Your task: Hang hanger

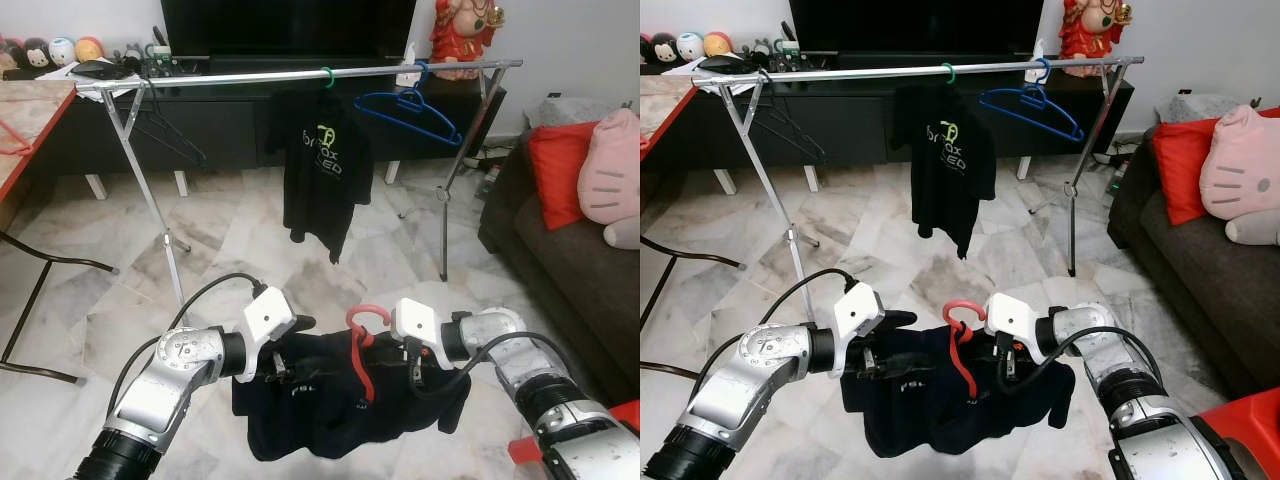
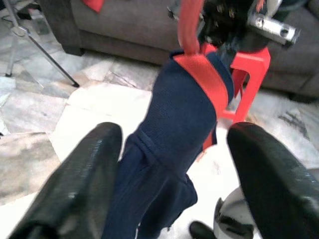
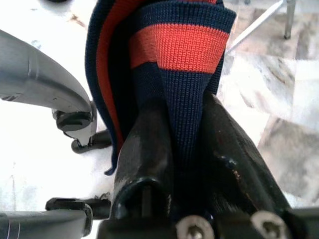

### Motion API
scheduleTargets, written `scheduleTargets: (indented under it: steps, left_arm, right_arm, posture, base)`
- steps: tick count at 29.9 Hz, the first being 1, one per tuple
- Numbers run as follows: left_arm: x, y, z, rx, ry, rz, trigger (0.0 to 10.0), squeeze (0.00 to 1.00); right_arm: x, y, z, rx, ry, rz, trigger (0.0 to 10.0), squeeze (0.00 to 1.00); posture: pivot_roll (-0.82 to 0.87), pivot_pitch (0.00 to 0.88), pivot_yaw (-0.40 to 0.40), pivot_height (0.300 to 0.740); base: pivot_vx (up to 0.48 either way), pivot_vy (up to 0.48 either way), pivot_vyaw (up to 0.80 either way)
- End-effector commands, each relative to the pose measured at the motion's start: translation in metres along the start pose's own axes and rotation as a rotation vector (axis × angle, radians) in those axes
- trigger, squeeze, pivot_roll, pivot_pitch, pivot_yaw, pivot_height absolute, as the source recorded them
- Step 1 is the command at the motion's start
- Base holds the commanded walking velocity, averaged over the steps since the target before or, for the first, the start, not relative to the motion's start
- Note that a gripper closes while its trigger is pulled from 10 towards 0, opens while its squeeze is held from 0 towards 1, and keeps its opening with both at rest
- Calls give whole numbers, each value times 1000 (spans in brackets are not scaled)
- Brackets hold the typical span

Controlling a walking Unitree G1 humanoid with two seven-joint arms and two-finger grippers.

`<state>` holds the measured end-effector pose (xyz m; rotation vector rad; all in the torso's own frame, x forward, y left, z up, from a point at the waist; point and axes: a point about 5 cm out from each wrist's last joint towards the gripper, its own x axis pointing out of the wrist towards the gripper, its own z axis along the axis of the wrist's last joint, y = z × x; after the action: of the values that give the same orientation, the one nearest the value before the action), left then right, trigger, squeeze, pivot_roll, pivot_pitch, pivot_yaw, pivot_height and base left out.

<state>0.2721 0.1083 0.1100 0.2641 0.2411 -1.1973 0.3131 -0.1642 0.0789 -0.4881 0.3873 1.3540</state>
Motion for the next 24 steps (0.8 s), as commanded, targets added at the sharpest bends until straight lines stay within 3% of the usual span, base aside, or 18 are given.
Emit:
scheduleTargets:
  steps: [1, 2, 3, 4, 16, 17, 19, 20, 24]
  left_arm:
    - [6, 0, 1, 41, 24, -14, 10000, 894]
    - [10, 0, 0, 53, 31, -18, 10000, 616]
    - [11, -1, 0, 51, 28, -20, 10000, 125]
    - [13, -2, 1, 47, 20, -31, 10000, 0]
    - [25, -6, 0, 55, 21, -90, 9882, 0]
    - [26, -7, -1, 55, 24, -99, 7373, 0]
    - [26, -7, -2, 55, 31, -107, 745, 0]
    - [26, -8, -3, 52, 34, -111, 0, 0]
    - [26, -7, -3, 60, 37, -116, 0, 0]
  right_arm:
    - [-5, -3, 7, -38, -32, -3, 0, 0]
    - [-5, -2, 8, -46, -38, 8, 0, 0]
    - [-5, -1, 9, -49, -42, 14, 0, 0]
    - [-4, -1, 10, -51, -47, 24, 0, 0]
    - [-1, 3, 14, -67, -55, 57, 0, 0]
    - [-1, 3, 14, -69, -57, 58, 0, 0]
    - [-1, 3, 15, -71, -58, 61, 0, 0]
    - [-1, 3, 15, -72, -59, 61, 0, 0]
    - [-2, 4, 15, -74, -59, 66, 0, 0]
  posture:
    - [8, 0, -68, 740]
    - [8, 0, -68, 740]
    - [3, 0, -62, 740]
    - [3, 0, -62, 740]
    - [-6, 0, -50, 740]
    - [-6, 0, -50, 740]
    - [-10, 0, -47, 740]
    - [-11, 0, -46, 740]
    - [-11, 0, -46, 740]
  base:
    - [0, 0, 0]
    - [0, 0, 0]
    - [0, 0, 0]
    - [0, 0, 0]
    - [0, 0, 0]
    - [0, 0, 0]
    - [0, 0, 0]
    - [0, 0, 0]
    - [0, 0, 0]
